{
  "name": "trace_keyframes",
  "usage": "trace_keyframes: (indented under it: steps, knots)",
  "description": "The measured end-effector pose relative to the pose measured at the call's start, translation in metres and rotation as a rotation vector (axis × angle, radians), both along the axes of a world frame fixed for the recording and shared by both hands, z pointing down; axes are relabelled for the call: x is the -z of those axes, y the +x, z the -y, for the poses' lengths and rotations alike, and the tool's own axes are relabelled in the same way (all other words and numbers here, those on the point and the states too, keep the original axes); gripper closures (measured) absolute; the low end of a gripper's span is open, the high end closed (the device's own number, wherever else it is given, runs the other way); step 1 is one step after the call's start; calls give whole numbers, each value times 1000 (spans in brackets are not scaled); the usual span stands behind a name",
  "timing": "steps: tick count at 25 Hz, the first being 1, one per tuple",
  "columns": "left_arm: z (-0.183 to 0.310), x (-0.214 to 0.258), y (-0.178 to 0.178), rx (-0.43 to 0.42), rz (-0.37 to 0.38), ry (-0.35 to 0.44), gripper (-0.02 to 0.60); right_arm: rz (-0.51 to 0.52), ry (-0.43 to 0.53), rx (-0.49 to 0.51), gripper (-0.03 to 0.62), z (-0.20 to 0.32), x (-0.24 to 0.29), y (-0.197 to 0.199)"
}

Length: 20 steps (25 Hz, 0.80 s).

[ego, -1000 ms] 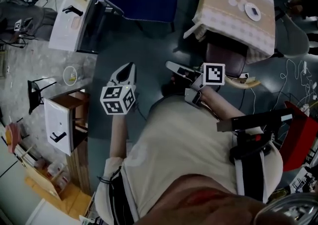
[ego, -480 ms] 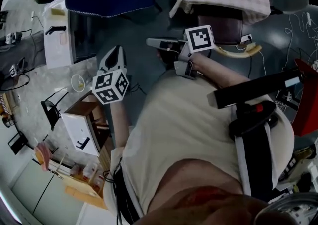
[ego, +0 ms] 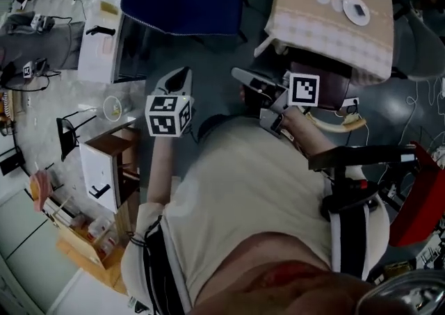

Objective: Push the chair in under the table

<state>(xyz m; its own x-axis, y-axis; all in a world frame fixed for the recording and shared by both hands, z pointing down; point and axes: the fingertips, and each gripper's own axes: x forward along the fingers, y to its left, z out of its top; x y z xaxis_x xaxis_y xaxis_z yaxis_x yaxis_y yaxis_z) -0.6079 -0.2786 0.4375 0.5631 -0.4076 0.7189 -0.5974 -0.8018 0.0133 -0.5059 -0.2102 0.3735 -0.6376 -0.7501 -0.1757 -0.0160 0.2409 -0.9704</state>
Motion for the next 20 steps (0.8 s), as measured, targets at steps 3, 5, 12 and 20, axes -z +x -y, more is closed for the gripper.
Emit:
trace_keyframes:
  steps: [3,5,12,20]
  knots:
    - [12,-2,-2,7,34,19,572,21,10,-8,582,5,2,5]
    - [21,-2,-2,14,49,29,572,39,7,-19,582,8,0,13]
    - [66,-9,-3,32,55,44,572,63,-18,-73,582,31,-10,38]
    - [120,-24,1,-73,66,42,572,26,-59,-157,582,77,-20,39]
